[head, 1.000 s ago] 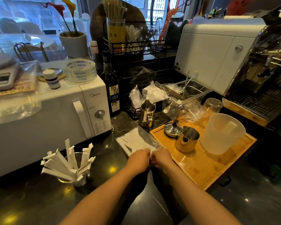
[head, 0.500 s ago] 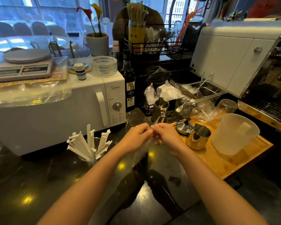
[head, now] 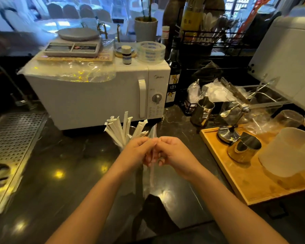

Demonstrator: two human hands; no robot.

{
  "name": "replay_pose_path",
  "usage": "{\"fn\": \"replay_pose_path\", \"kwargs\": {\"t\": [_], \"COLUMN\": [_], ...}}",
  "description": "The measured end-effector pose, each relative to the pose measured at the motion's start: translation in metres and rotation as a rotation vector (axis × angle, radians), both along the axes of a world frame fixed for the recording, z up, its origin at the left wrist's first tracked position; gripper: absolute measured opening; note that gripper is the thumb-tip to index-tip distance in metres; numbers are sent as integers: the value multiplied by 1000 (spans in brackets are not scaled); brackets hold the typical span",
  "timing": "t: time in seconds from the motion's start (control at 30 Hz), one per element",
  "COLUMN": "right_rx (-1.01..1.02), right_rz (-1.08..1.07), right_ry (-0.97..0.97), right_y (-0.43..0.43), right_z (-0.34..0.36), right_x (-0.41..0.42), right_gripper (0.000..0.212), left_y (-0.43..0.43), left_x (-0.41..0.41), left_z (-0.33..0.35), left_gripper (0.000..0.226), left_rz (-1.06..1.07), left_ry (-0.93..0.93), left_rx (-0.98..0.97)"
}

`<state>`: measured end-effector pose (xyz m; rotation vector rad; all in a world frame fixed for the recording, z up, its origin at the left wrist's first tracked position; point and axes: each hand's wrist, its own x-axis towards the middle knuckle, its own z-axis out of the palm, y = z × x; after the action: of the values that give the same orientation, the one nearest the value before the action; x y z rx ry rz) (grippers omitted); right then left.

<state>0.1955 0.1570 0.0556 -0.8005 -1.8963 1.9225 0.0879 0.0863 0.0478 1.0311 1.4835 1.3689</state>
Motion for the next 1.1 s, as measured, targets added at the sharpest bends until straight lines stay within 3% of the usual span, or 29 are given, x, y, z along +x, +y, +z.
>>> {"fn": "replay_pose_path", "kwargs": {"t": [0.23, 0.53, 0.77, 0.93, 1.1], "right_rx": [-119, -205, -212, -245, -284], "right_rz": [171, 238, 305, 378, 398], "right_ry": [21, 33, 40, 75, 93], "right_y": [-15, -14, -9, -7, -5], "right_z": [-16, -21, -18, -16, -19], "right_x": [-25, -38, -33, -25, -20], "right_gripper": [14, 5, 16, 12, 16], "left_y": [-25, -31, -31, -32, -35], "left_x": [-18, -32, -37, -38, -35], "left_z": [-12, -18, -20, -21, -21], "left_gripper": [31, 29, 32, 39, 21], "left_rz": [48, -14, -77, -103, -90], "left_ry": [-188, -263, -232, -203, -197], "left_rx": [-108, -110, -113, -121, -123]}}
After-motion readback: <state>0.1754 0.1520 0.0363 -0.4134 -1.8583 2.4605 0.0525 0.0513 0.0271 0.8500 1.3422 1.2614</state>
